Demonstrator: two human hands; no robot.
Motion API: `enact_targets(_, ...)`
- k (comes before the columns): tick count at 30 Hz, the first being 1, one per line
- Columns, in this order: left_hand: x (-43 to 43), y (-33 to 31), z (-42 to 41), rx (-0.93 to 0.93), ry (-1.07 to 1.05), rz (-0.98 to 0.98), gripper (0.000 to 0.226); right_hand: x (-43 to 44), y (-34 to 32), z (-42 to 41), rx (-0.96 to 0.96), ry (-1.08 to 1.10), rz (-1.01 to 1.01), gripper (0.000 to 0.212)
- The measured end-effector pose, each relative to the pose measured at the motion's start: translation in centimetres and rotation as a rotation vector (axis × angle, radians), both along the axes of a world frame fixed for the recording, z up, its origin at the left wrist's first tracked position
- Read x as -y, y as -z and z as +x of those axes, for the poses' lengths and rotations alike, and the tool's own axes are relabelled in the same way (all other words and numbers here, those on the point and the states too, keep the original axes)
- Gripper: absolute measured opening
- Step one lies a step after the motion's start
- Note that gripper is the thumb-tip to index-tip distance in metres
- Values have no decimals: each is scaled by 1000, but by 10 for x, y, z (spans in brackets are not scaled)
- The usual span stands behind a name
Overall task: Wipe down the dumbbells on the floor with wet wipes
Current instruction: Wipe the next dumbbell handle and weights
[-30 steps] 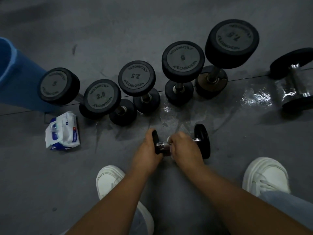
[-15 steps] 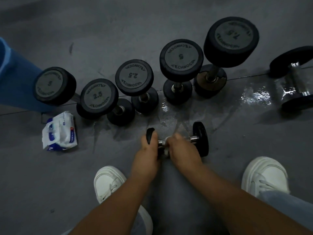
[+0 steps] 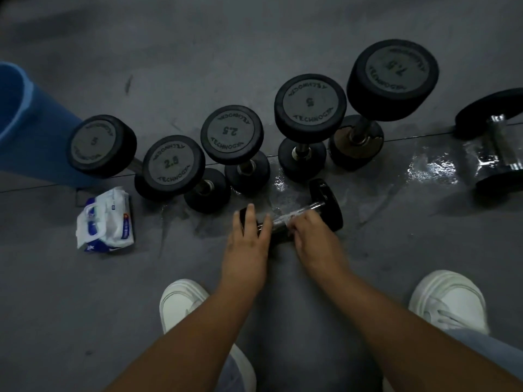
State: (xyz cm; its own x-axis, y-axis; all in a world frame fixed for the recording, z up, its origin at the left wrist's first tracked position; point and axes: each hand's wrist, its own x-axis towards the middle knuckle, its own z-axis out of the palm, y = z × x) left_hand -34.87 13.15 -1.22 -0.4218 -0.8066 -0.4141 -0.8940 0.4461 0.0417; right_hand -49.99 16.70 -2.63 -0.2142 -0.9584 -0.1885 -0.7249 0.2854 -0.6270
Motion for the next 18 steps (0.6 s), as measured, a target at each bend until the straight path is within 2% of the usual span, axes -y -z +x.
enact_targets(2,-2,5,3,-60,-2,-22,79,8,7,5,19,-22,50,21)
enact_targets(5,1,14,11,-158,-9,-81,82,11,9,13,30,-340,165,27)
enact_targets(6,3,14,13,-156,-3,-65,86,11,9,12,35,-313,134,24)
enact_targets(8,6,14,14,-116,8,-28,98,12,10,5,72,-3,4,22)
enact_targets(9,6,13,13,-95,0,-16,103,13,10,4,75,54,-12,23)
enact_targets(12,10,12,10,-104,7,-49,104,13,6,2,-19,-281,101,24)
enact_targets(15,19,14,14,-153,31,-72,107,23,9,-8,-130,-219,22,47)
enact_targets(17,23,15,16,-159,56,-80,105,30,12,-8,-241,-260,144,60)
enact_targets(18,24,15,17,-152,68,-87,104,35,10,-2,-254,-268,221,58)
